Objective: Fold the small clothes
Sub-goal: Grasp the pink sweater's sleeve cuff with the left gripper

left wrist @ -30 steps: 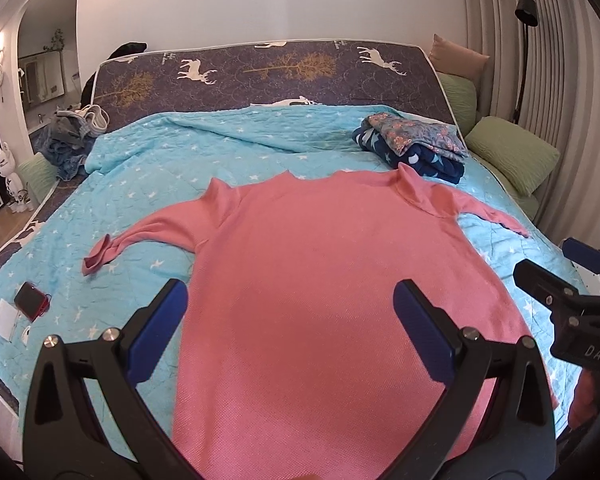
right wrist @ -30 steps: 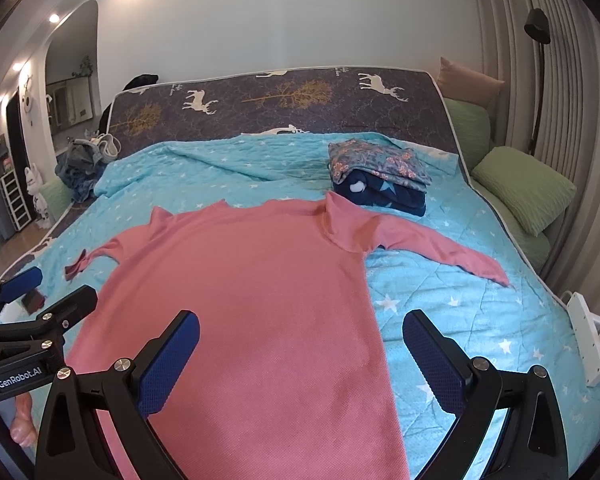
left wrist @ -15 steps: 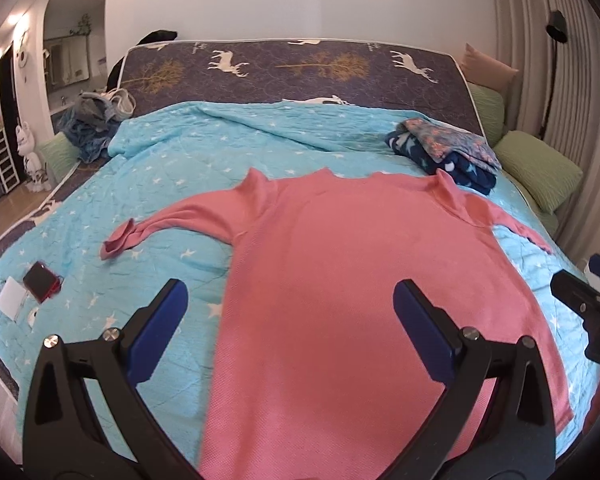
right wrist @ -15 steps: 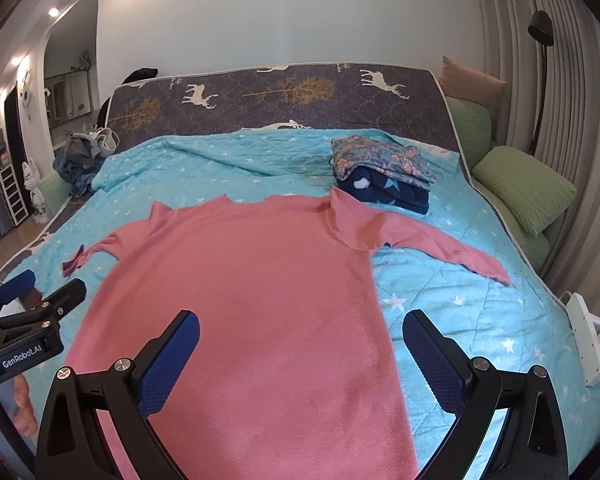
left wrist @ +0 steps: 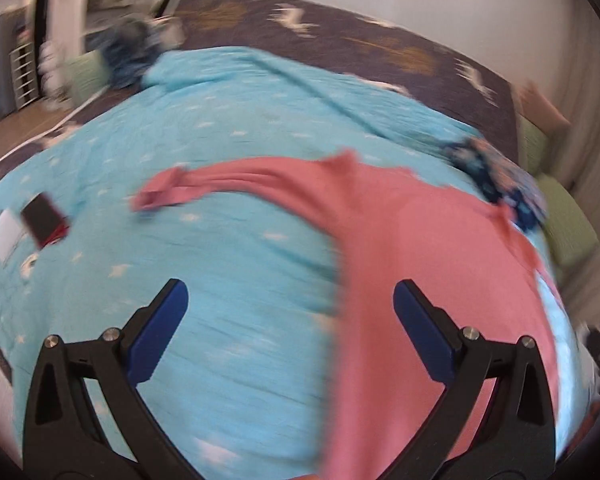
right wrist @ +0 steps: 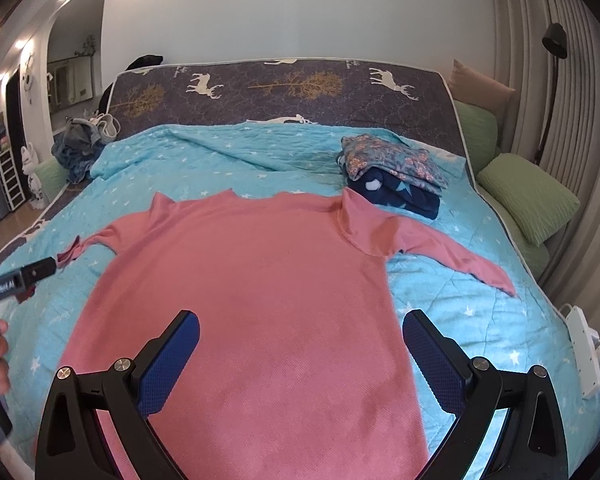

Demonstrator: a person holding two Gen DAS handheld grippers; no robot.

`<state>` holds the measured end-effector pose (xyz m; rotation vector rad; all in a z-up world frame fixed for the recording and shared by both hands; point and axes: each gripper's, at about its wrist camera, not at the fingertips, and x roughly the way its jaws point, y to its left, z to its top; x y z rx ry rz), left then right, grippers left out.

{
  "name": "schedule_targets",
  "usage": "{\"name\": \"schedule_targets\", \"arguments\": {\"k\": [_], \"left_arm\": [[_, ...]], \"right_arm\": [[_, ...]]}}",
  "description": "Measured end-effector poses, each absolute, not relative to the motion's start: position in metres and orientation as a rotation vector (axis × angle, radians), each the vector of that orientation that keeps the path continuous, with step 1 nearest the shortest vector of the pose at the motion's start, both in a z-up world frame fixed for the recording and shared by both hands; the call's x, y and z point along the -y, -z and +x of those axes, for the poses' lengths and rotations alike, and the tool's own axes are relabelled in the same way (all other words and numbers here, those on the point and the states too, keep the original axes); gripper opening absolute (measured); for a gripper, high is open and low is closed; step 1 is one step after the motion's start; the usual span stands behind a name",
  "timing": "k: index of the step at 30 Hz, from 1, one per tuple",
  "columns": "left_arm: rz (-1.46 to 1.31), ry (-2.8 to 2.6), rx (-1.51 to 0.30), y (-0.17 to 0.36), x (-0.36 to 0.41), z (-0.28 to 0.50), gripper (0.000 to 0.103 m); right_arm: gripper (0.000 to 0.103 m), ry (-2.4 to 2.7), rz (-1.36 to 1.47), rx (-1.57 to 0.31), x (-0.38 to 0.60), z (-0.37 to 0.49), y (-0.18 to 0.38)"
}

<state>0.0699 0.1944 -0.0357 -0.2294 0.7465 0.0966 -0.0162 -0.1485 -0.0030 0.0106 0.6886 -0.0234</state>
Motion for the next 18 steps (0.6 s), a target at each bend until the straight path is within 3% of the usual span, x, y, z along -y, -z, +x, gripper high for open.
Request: {"name": "schedule_targets", "arguments": {"k": [10,18], "left_arm": [[-0.196,-0.33,-0.83,0.085,-0.32,0.153,0.102],[-0.166,-0.239,-0.932,0.121,-0.345,0.215,0.09]], "right_arm": [[0.103,-0.013,-0.047,-0.75,0.119,0.019,0.022],[0.103,-0.013,-0.07,-0.781,0.111,0.047,0.033]]}}
